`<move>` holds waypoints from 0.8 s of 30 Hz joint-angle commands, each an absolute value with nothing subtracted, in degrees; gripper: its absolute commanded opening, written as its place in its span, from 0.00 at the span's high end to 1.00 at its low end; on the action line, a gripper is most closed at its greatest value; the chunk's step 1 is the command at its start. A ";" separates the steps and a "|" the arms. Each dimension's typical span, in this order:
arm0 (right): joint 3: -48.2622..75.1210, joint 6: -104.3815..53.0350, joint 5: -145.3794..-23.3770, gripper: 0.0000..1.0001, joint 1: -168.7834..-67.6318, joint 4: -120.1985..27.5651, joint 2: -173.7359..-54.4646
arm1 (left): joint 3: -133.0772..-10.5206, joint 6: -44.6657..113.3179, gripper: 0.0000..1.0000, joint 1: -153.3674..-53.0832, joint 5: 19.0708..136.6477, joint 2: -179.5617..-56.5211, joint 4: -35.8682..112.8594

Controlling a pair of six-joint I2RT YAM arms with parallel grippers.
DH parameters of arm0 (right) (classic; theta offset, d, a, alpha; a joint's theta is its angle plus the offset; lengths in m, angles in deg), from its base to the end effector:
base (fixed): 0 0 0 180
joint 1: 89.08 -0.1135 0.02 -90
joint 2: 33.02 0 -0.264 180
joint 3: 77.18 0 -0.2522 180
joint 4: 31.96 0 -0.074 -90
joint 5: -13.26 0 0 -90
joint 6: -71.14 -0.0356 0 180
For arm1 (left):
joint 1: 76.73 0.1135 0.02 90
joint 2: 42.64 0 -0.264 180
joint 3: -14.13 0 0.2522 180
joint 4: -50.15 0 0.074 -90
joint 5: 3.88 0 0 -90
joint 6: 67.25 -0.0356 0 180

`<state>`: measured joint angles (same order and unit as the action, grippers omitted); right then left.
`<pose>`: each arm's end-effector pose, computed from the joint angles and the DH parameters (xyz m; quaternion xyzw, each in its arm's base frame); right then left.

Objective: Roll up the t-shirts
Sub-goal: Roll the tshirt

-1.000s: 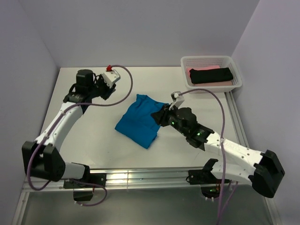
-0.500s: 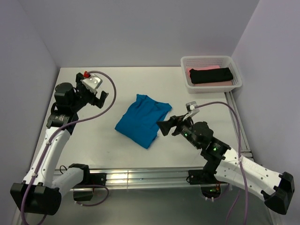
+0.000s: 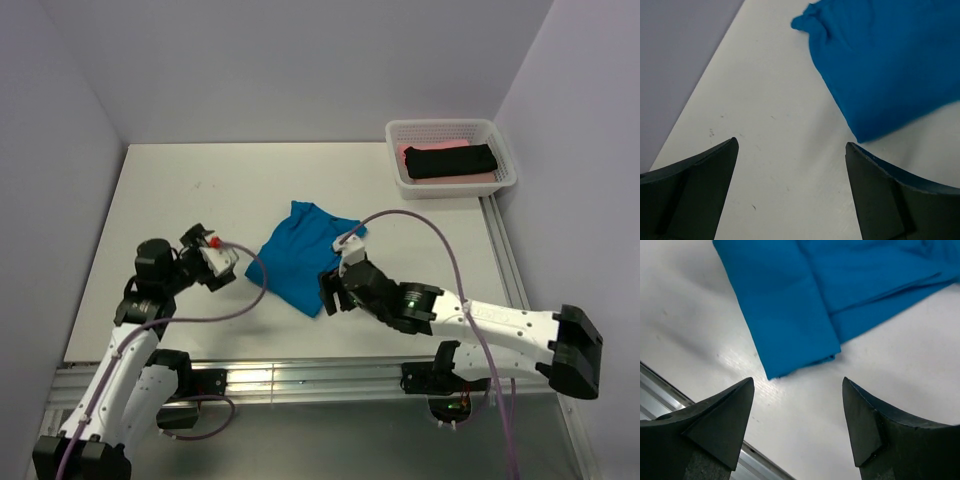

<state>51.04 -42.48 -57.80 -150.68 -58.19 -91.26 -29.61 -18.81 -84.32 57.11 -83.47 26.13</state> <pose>0.1159 0.1900 0.2514 -0.2071 0.8441 0.2140 0.4459 0.1664 -0.0396 0.2610 0.4609 0.6671 -0.0376 0.5840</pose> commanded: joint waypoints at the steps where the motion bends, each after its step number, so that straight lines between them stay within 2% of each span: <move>1: 46.53 -39.43 -50.99 0.23 -155.77 -64.88 -95.94 | -24.07 -31.29 0.06 -84.55 52.55 -80.43 30.33; 6: 44.77 -36.88 -43.26 0.29 -162.98 -65.76 -103.66 | -21.35 -38.23 0.11 -84.64 53.51 -84.38 31.72; 9: 43.89 -35.74 -37.90 0.29 -167.03 -65.67 -109.47 | -15.55 -41.75 0.11 -84.64 52.55 -83.42 39.55; 15: 39.86 -30.73 -37.10 0.26 -171.43 -65.93 -117.91 | -12.02 -52.13 0.17 -84.55 45.52 -82.89 39.28; 20: 36.95 -27.83 -35.69 0.27 -173.28 -66.56 -124.67 | -12.72 -55.56 0.16 -84.46 42.97 -84.99 38.59; 21: 36.60 -26.61 -35.78 0.27 -173.54 -66.03 -125.39 | -12.99 -56.00 0.18 -84.29 42.53 -85.69 38.15; 22: 36.42 -25.98 -35.78 0.27 -173.72 -65.59 -126.00 | -13.69 -57.40 0.25 -84.20 41.22 -87.09 37.19; 24: 35.63 -24.49 -35.96 0.29 -173.81 -64.62 -127.94 | -14.39 -58.11 0.27 -83.32 39.72 -88.86 37.27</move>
